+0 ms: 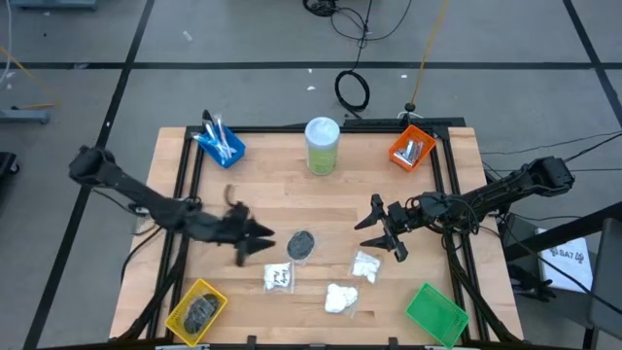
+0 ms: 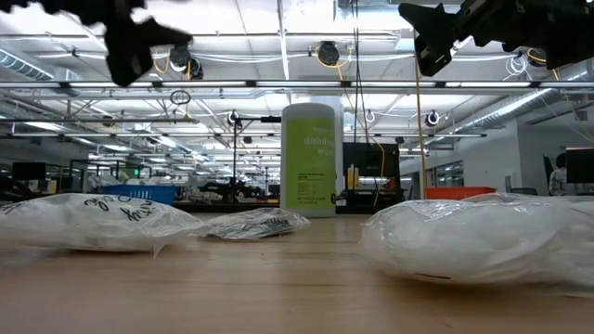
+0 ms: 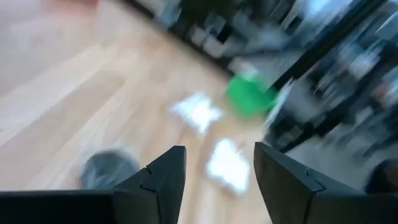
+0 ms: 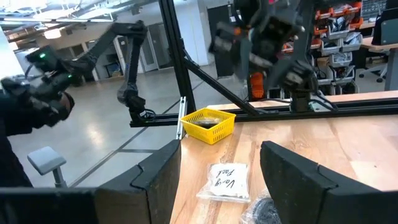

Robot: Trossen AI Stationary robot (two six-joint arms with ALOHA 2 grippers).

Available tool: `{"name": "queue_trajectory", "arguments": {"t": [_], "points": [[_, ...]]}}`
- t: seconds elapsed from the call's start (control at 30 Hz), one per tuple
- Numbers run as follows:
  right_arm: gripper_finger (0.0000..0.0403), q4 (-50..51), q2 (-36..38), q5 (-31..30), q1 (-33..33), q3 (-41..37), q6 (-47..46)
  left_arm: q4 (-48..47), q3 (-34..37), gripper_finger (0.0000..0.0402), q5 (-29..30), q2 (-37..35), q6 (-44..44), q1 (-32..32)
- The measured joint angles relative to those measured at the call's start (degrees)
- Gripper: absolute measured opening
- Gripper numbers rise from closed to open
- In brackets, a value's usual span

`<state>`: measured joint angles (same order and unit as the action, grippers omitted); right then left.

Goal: Pick & Place Travel size toiletries
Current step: Put the black hairbrush into the yellow bin

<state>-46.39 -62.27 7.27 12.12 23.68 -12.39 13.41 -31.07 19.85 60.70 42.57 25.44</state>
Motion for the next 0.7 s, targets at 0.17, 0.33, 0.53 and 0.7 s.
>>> {"name": "queue_trajectory", "arguments": {"t": [0.17, 0.33, 0.53, 0.7], "points": [[0.0208, 0.0, 0.0, 0.0, 0.0, 0.0, -0.5, -16.7, -13.3, 0.0169, -5.4, 13.2, -4.2, -5.2], [0.0208, 0.0, 0.0, 0.0, 0.0, 0.0, -0.5, -31.7, -25.1, 0.0153, -5.2, 27.8, -6.3, -8.5], [0.0208, 0.0, 0.0, 0.0, 0.0, 0.0, -0.5, -33.8, -30.5, 0.0158, -10.5, 39.9, -7.6, -11.2], [0.0208, 0.0, 0.0, 0.0, 0.0, 0.0, -0.5, -33.3, -31.5, 0.0168, -10.6, 44.4, -6.8, -13.1]]}}
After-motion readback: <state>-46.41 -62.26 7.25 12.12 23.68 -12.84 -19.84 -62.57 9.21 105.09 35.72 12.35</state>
